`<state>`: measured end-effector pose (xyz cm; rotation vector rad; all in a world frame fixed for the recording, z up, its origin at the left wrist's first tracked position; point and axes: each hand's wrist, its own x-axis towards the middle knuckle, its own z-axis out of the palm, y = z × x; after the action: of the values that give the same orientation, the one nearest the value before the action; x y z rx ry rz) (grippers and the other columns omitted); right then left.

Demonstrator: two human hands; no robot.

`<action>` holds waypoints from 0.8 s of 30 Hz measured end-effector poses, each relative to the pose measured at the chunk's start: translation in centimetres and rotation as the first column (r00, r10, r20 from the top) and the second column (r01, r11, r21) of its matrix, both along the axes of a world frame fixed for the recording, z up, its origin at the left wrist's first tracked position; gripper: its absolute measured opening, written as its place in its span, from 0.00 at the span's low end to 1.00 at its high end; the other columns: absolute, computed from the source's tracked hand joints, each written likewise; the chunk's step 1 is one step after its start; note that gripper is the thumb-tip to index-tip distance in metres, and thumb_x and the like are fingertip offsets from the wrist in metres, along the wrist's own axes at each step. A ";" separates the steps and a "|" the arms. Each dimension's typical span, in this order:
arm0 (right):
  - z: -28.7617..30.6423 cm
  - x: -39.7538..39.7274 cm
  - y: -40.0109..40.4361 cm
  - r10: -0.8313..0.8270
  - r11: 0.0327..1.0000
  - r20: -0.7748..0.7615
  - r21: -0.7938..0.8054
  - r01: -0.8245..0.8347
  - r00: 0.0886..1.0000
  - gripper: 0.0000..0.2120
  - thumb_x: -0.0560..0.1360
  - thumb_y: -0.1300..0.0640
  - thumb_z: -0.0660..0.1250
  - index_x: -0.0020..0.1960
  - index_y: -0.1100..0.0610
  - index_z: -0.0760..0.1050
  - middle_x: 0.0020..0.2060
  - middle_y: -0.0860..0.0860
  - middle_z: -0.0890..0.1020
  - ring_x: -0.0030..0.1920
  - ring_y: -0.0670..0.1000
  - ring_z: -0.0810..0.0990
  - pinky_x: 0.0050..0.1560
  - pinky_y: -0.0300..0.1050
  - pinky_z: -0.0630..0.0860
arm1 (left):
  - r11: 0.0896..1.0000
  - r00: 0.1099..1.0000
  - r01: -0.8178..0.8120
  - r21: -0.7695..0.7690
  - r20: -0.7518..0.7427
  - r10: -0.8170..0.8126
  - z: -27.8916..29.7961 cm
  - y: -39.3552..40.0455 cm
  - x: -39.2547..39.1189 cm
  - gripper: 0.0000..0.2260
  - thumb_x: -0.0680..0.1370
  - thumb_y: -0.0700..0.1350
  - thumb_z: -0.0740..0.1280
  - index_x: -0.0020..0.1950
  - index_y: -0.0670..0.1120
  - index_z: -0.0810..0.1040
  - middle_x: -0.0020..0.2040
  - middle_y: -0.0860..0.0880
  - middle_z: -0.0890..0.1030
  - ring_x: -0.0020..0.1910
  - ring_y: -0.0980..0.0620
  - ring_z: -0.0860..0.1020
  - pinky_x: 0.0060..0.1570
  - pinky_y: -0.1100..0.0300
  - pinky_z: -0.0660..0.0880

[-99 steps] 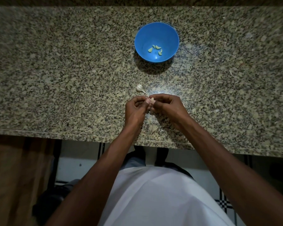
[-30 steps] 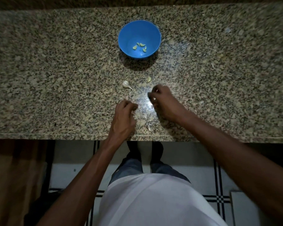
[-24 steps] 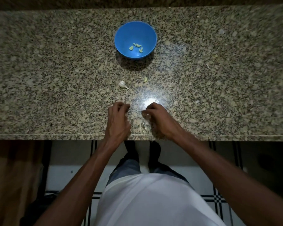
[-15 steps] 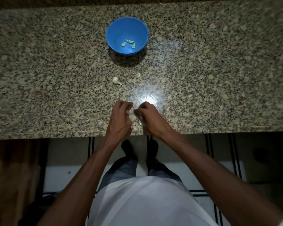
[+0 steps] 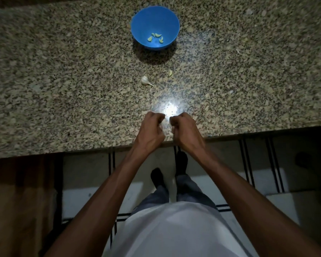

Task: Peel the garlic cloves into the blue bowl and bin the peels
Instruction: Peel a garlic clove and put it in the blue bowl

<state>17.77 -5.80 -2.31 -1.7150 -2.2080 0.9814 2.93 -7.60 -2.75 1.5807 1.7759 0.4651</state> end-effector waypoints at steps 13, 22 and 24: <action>-0.2 -1.4 -0.1 -0.065 0.997 0.087 0.043 0.061 0.994 0.05 0.74 0.65 0.76 0.44 0.64 0.80 0.49 0.55 0.75 0.44 0.55 0.79 0.44 0.51 0.80 | 0.991 0.990 0.132 -0.004 -0.039 -0.132 -0.4 0.3 -2.6 0.25 0.72 0.40 0.79 0.67 0.39 0.76 0.60 0.44 0.74 0.54 0.44 0.77 0.56 0.45 0.77; -0.8 -1.1 -0.4 -0.018 0.997 0.081 0.081 0.012 0.997 0.06 0.78 0.67 0.70 0.44 0.64 0.85 0.46 0.58 0.78 0.42 0.58 0.79 0.43 0.57 0.78 | 0.967 0.971 0.219 0.128 -0.123 -0.204 -0.8 1.4 -2.0 0.14 0.77 0.40 0.75 0.62 0.38 0.84 0.56 0.42 0.79 0.53 0.44 0.79 0.54 0.50 0.76; -0.6 -1.2 -0.4 -0.017 0.995 0.089 0.095 0.009 0.996 0.07 0.78 0.67 0.68 0.45 0.64 0.85 0.45 0.58 0.78 0.42 0.58 0.79 0.43 0.56 0.78 | 0.966 0.968 0.230 0.120 -0.135 -0.213 -1.0 1.5 -1.8 0.11 0.78 0.40 0.74 0.60 0.38 0.85 0.55 0.43 0.79 0.51 0.45 0.80 0.52 0.51 0.77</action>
<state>16.59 -6.20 -2.89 -1.7617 -2.2556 0.7979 1.13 -6.07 -3.73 1.9143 1.6577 0.3948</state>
